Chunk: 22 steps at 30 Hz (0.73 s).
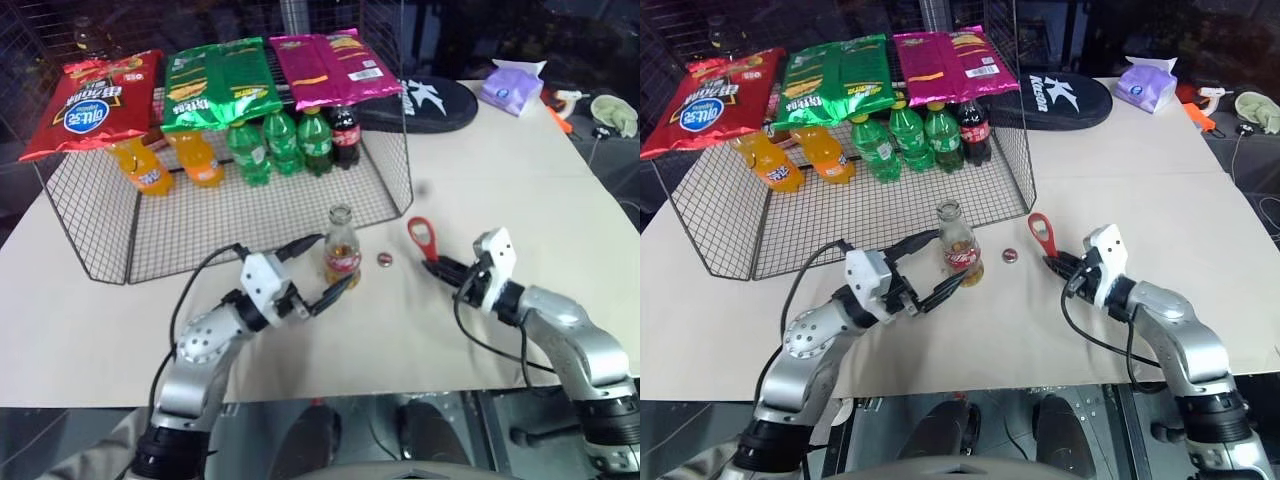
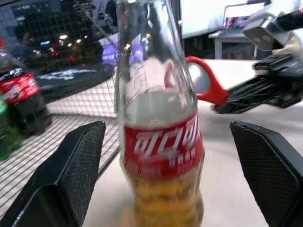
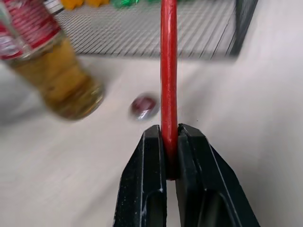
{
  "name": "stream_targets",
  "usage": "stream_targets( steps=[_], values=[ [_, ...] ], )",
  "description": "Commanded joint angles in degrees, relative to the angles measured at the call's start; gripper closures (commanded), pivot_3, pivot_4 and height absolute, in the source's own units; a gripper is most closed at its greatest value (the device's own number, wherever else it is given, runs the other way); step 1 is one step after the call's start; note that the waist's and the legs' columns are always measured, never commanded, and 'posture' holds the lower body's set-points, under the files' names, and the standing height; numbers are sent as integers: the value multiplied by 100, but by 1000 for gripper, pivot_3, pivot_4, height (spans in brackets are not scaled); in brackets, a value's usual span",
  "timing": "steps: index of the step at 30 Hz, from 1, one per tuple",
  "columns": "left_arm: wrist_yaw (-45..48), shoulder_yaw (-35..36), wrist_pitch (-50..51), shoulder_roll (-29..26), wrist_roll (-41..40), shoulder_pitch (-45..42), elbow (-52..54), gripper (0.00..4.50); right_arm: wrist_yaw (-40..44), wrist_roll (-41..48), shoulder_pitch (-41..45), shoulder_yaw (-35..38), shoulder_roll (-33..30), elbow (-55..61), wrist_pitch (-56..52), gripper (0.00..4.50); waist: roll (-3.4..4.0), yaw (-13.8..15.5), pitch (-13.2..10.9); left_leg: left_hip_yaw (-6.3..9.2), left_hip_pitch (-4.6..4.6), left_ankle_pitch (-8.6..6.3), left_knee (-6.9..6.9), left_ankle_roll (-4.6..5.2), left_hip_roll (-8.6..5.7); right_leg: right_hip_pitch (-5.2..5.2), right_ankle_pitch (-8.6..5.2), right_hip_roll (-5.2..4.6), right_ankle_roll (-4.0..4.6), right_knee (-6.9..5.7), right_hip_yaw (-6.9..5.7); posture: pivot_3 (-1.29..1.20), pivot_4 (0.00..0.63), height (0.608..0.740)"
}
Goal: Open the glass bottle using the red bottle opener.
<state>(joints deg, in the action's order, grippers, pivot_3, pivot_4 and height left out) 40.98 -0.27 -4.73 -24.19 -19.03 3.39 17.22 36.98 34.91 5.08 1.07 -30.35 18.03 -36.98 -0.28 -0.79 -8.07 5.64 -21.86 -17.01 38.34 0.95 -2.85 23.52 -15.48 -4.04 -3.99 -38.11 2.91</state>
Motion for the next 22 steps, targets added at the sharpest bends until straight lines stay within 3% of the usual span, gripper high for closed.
stream_targets(
  steps=[1,5,8,15,18,22],
  values=[
    [-394,427,203,93,-271,311,360,0,-91,93,-181,291,-99,403,-91,3384,0,6,0,0,1,-1,1,1,0,-2,0,0,0,1,-2,0,150,740],
    [-727,686,396,244,-361,454,292,0,-54,70,-484,571,-217,449,-18,1705,-1,42,0,7,1,-1,1,1,-5,-9,0,5,0,5,-13,0,150,740],
    [-860,881,464,263,-363,440,164,0,-41,-139,-659,784,-314,357,299,104,-2,52,-1,13,0,0,3,0,-7,-13,0,5,0,8,-22,0,150,740],
    [-893,1177,623,85,-284,683,-85,0,651,-685,-1122,1325,-480,-291,2020,39,-2,32,-1,11,2,2,1,-4,-7,-14,0,10,-1,9,-22,0,150,740],
    [-857,1287,588,27,-255,770,-136,0,1322,-580,-1285,1546,-412,-603,2920,39,-2,22,-1,11,11,0,1,-1,-5,-23,0,11,0,9,-21,0,150,740],
    [-939,1272,644,29,-117,931,-122,0,1703,-484,-1366,1708,-435,-925,3304,39,-2,17,-1,13,12,-1,1,1,-4,-27,0,10,0,12,-22,0,150,740]
  ],
)
